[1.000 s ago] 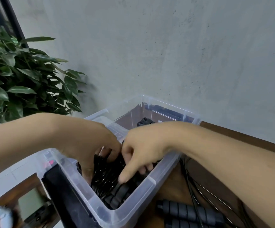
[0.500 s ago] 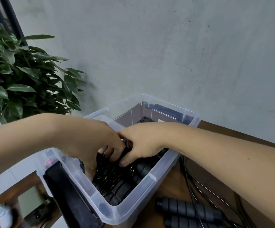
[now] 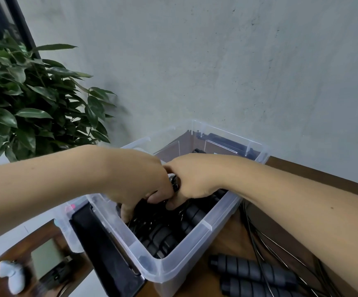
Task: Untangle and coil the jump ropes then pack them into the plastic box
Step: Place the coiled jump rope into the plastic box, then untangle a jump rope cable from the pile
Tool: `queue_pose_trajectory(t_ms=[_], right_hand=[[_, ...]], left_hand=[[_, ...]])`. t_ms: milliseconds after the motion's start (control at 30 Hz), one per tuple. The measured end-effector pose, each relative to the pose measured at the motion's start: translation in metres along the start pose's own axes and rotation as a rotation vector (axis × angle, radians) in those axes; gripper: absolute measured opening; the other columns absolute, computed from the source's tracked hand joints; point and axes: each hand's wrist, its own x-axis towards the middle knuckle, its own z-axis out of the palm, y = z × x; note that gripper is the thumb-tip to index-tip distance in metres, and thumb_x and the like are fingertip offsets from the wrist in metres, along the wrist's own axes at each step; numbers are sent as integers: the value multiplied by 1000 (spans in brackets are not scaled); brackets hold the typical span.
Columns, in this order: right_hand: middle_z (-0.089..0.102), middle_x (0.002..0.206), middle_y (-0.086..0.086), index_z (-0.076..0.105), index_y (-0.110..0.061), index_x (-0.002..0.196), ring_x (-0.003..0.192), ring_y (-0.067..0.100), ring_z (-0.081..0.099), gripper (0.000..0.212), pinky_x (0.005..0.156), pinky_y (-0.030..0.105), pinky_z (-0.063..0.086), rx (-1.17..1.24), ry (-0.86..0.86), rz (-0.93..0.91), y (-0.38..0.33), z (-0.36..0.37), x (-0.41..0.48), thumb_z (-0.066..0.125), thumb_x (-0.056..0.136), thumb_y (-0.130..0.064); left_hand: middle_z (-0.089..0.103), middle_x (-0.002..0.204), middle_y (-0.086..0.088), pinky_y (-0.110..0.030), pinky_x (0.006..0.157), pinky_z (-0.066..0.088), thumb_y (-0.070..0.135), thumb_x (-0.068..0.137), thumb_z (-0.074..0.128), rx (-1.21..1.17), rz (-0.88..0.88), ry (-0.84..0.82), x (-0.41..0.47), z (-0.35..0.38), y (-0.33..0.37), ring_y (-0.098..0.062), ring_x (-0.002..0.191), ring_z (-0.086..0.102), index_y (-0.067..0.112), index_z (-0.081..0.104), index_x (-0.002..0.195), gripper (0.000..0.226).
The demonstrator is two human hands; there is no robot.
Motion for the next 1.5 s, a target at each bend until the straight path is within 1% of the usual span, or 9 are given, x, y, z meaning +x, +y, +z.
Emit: queue_pose_trajectory(t_ms=[100, 200, 400, 633, 833, 1067, 1167, 1267, 1500], right_hand=[[63, 87, -16, 67, -39, 137, 91, 16, 65, 67, 77, 33, 53, 4, 64, 28, 3, 0, -2, 89, 77, -61], [55, 83, -18, 65, -37, 142, 81, 7, 58, 67, 67, 27, 44, 73, 109, 45, 5, -5, -9, 87, 81, -55], [65, 97, -16, 71, -37, 135, 82, 1, 58, 36, 65, 12, 40, 153, 422, 75, 10, -26, -50, 71, 98, -37], [72, 85, -10, 77, -39, 119, 77, 1, 65, 22, 71, 15, 46, 337, 618, 94, 31, -29, -125, 75, 97, -36], [70, 83, -14, 78, -42, 114, 73, -4, 63, 18, 66, 8, 41, 361, 697, 218, 49, -1, -206, 73, 98, -47], [69, 86, -15, 77, -42, 115, 73, -4, 61, 19, 73, 18, 47, 444, 719, 404, 80, 61, -298, 75, 97, -45], [69, 85, -17, 77, -39, 116, 70, -5, 60, 18, 64, 10, 38, 452, 752, 479, 90, 82, -330, 74, 98, -41], [71, 85, -16, 77, -40, 113, 70, 0, 61, 15, 68, 18, 44, 461, 774, 528, 98, 106, -353, 72, 99, -38], [72, 88, -20, 77, -43, 115, 86, 1, 66, 18, 77, 19, 48, 439, 807, 603, 117, 165, -358, 68, 100, -39]], left_hand=[[65, 61, 24, -24, 84, 58, 40, 80, 86, -88, -21, 173, -9, 2, -3, -1, 61, 59, 43, 59, 68, 30], [63, 81, 43, -27, 90, 57, 36, 58, 101, -148, -83, 232, -36, -2, -7, 11, 75, 62, 46, 64, 82, 45], [65, 115, 24, -25, 86, 61, 13, 70, 95, -485, 4, 357, -85, 3, 0, 4, 96, 70, 51, 68, 114, 64], [63, 110, 40, -17, 81, 51, 41, 98, 68, -394, 0, 756, -122, -16, 45, 15, 99, 63, 56, 59, 112, 23], [70, 98, 26, -12, 70, 46, 43, 98, 67, -545, 122, 1044, -112, -43, 122, 7, 89, 65, 42, 63, 100, 4], [73, 96, 23, -32, 86, 57, 57, 93, 63, -619, 246, 1043, -79, -63, 213, 6, 92, 67, 45, 62, 105, 17], [72, 97, 25, -32, 87, 56, 55, 96, 64, -643, 302, 1003, -59, -65, 238, 4, 92, 67, 45, 61, 106, 14], [72, 99, 24, -30, 85, 56, 51, 94, 71, -650, 333, 912, -37, -61, 254, 1, 92, 68, 45, 61, 108, 18], [56, 113, 24, -26, 90, 55, 55, 75, 89, -480, 190, 661, 9, -20, 249, 0, 103, 58, 51, 52, 117, 56]])
